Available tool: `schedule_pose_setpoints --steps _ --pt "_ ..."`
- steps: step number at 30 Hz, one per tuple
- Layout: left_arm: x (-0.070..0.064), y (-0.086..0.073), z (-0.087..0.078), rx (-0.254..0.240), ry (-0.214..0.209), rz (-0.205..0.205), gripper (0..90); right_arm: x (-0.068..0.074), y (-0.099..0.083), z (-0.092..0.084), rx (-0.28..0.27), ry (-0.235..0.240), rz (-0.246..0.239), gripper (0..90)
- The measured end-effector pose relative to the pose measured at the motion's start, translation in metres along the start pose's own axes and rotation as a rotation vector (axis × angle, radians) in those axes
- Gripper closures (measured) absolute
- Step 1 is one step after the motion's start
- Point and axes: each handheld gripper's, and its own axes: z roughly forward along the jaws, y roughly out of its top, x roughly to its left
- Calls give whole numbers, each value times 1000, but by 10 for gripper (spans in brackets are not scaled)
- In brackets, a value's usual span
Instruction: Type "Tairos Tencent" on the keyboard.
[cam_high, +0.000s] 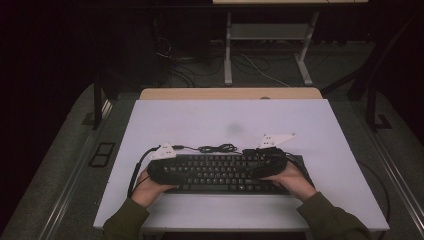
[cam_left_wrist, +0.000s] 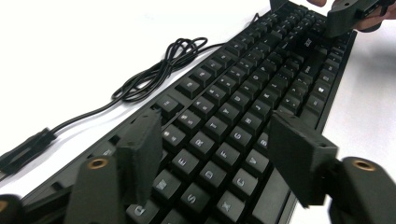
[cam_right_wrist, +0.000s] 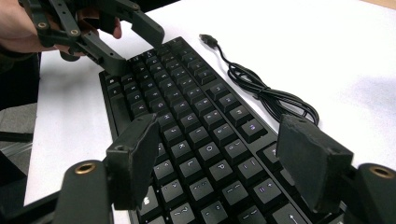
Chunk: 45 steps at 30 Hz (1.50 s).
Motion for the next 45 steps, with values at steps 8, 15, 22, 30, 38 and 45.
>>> schedule_pose_setpoints --steps 8,15,22,30,38,45 --pt "5 -5 -9 18 29 -5 551 0 0 2 6 3 -1 292" --pt "11 -10 -11 56 32 -13 751 0 0 2 7 1 -2 290" --pt "13 -12 -12 87 31 -18 882 0 0 1 7 0 -3 290" --pt "15 -13 -10 125 28 -17 890 1 0 2 10 -2 -4 288" --pt "15 -15 -8 149 30 -25 890 1 0 2 10 -2 -3 287" --pt "16 -16 -7 155 22 -20 890 1 0 2 10 -4 -2 287"
